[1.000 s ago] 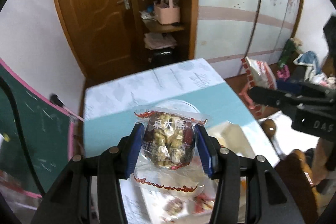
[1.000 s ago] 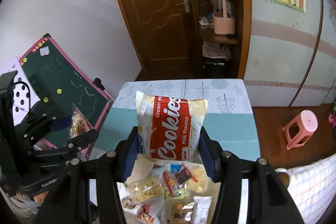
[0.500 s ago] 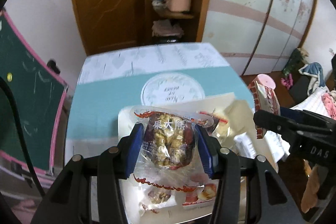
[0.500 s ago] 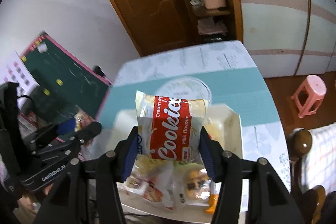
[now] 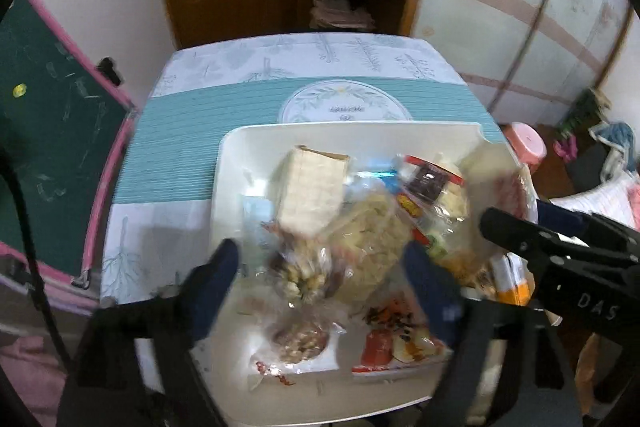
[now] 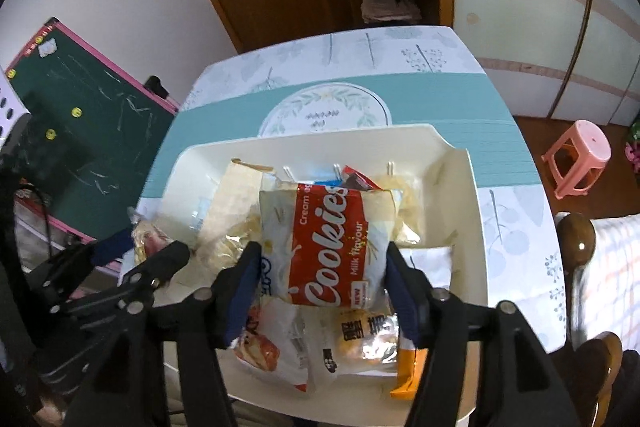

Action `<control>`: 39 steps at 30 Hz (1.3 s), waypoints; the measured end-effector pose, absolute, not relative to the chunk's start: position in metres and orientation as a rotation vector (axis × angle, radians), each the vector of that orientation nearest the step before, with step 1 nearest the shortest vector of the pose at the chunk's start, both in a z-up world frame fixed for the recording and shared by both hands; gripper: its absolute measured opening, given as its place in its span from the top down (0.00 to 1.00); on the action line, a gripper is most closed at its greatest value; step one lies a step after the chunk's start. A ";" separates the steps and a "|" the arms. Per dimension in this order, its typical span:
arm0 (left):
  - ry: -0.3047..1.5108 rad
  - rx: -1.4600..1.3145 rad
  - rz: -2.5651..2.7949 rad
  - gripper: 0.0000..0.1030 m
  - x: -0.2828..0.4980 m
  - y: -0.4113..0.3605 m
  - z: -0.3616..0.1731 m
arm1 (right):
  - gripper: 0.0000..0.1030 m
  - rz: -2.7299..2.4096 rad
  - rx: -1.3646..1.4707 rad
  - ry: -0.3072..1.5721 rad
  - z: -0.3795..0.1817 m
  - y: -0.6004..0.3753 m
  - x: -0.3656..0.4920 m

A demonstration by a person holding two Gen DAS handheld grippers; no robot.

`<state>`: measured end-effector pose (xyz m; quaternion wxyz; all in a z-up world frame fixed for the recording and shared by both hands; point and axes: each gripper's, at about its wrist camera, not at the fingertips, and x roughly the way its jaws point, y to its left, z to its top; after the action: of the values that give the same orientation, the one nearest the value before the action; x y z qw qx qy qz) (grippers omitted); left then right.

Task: Organize snacks

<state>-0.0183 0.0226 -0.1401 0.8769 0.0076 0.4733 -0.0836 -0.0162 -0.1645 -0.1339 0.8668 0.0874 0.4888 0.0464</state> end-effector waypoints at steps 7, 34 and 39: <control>1.019 -0.044 -0.146 0.07 -0.017 0.035 -0.152 | 0.23 0.037 0.158 0.973 -0.143 -0.162 -0.023; 0.885 0.009 -0.067 0.07 -0.002 0.036 -0.077 | 0.23 0.052 0.181 0.894 -0.087 -0.163 -0.007; 0.864 -0.004 -0.080 0.07 -0.003 0.036 -0.053 | 0.23 0.033 0.165 0.867 -0.061 -0.163 -0.009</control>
<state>-0.0033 0.0358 -0.0526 0.9073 -0.0019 0.4187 -0.0389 -0.0087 -0.1631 -0.0613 0.9041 0.0800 0.4194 0.0162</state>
